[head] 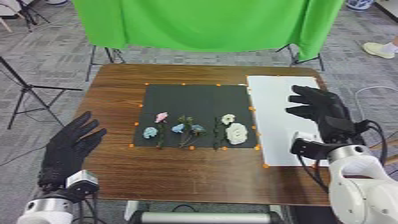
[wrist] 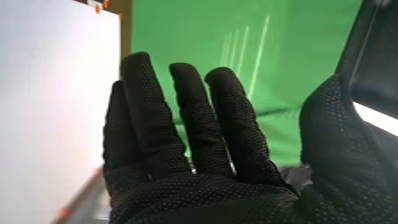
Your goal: Arrange flowers
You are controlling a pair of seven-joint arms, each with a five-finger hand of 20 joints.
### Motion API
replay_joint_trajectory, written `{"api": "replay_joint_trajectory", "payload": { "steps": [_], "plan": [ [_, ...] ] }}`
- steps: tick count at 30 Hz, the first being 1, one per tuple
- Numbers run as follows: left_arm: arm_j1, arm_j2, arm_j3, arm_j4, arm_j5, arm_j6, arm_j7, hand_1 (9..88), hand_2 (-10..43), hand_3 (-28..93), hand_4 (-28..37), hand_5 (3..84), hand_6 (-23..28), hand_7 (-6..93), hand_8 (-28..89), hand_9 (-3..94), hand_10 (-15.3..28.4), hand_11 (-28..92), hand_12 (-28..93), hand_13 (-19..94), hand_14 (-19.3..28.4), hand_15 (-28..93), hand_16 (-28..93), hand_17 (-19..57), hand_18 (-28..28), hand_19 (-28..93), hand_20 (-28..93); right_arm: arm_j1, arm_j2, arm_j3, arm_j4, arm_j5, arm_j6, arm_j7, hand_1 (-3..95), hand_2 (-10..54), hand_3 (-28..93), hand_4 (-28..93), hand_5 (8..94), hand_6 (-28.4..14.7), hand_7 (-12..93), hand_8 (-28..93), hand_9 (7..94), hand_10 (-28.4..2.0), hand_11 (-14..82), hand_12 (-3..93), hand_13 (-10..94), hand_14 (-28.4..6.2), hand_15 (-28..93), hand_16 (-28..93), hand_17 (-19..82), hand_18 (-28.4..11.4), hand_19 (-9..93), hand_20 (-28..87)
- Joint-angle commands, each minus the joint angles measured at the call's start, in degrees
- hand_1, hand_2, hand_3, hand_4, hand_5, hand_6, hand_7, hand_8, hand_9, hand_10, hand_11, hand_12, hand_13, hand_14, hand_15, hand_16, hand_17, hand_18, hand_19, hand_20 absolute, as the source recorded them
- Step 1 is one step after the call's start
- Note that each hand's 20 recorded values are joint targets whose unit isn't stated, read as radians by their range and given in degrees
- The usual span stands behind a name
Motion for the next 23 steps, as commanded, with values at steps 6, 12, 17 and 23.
{"api": "replay_joint_trajectory", "payload": {
  "steps": [6, 12, 17, 23],
  "plan": [
    [1.65, -0.85, 0.16, 0.14, -0.38, 0.45, 1.44, 23.5, 5.8, 80, -22.7, 38.9, 8.2, 12.6, -10, 33.1, 17.5, 21, 8, 26, 24.9, 43, -8, -10.5, 22.6, 54, -2, -7.26, -2.61, 1.48, 0.38, 19.36, 2.86, -11.46, 12.2, 12.3, 93, -25, 45.5, -2.0, 18, -15, 48.9, -17.0, 12.4, 11.5, 40, -21.4, 30, 10, 10, -20.6, 56, 20],
    [0.77, -0.36, 1.25, 0.51, -0.57, 1.11, 2.64, 23.5, 5.8, 81, -22.9, 38.5, 7.8, 12.4, -10, 32.8, 17.3, 20, 8, 24, 24.5, 42, -7, -10.7, 22.6, 53, -2, -6.66, -1.63, 1.21, 0.93, 19.5, 2.56, -12.48, 12.0, 12.2, 93, -25, 43.9, -1.3, 19, -15, 48.0, -16.9, 12.1, 11.6, 39, -21.4, 29, 11, 9, -20.7, 55, 20],
    [-0.39, 0.25, 1.78, 0.88, -0.64, 1.14, 2.79, 23.4, 5.8, 81, -22.9, 38.2, 7.7, 12.4, -10, 32.7, 17.1, 20, 8, 24, 24.7, 43, -7, -10.7, 22.6, 53, -1, -6.43, -0.73, 1.82, 1.44, 18.13, 1.13, -11.62, 12.0, 12.0, 93, -24, 43.7, -0.9, 19, -15, 48.0, -16.8, 12.1, 11.8, 39, -21.2, 29, 12, 9, -20.7, 54, 21],
    [-1.21, 0.85, 1.48, 1.27, -0.67, 0.77, 2.62, 23.4, 5.7, 81, -22.8, 38.0, 7.5, 12.6, -10, 34.4, 18.6, 24, 10, 25, 25.6, 46, -7, -10.6, 22.8, 54, 0, -5.95, -0.5, 2.55, 2.29, 17.53, -1.48, -11.19, 12.6, 11.1, 93, -23, 44.2, -0.3, 19, -15, 48.9, -16.9, 13.4, 12.3, 39, -20.9, 32, 13, 9, -20.6, 54, 22]
  ]
}}
